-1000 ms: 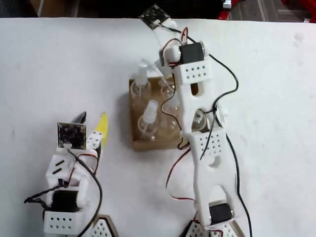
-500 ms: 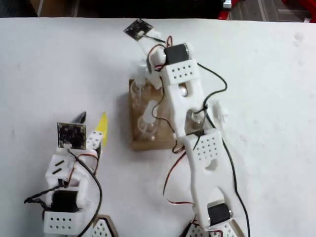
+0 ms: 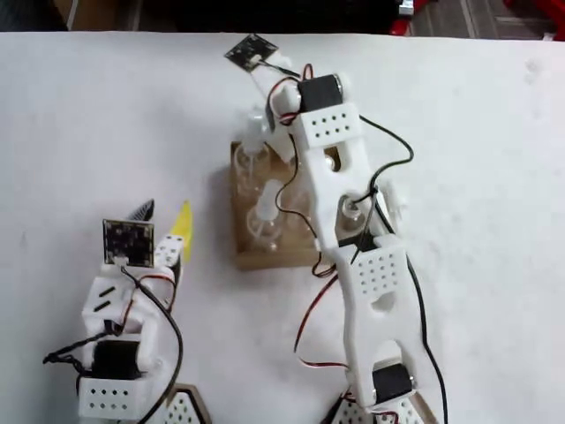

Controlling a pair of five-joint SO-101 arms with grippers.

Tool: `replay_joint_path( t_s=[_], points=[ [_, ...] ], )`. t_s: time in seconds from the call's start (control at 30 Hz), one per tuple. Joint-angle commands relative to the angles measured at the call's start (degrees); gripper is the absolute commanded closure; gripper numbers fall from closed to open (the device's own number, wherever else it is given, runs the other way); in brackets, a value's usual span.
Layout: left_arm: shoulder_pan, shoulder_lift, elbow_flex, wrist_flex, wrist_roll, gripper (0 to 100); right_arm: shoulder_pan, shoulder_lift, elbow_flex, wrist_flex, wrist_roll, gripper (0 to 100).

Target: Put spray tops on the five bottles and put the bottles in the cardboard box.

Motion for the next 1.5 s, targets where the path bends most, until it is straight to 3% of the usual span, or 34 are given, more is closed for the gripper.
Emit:
replay_joint_path(
  t_s=[0.0, 1.03, 1.27, 1.47],
  points=[
    [0.7, -0.4, -0.2, -1.8, -0.7, 83, 0.2, 0.1, -0.2, -0.8, 0.3, 79.4],
    [0.7, -0.4, -0.2, -1.8, -0.7, 83, 0.6, 5.8, -0.2, -2.9, 0.7, 83.4],
    [0.7, -0.4, -0.2, -1.8, -0.6, 83, 1.3, 5.8, -0.2, -5.9, 0.7, 97.2],
    [0.7, -0.4, -0.2, -1.8, -0.6, 83, 1.9, 5.0, -0.3, -6.1, 0.7, 98.0]
  ],
)
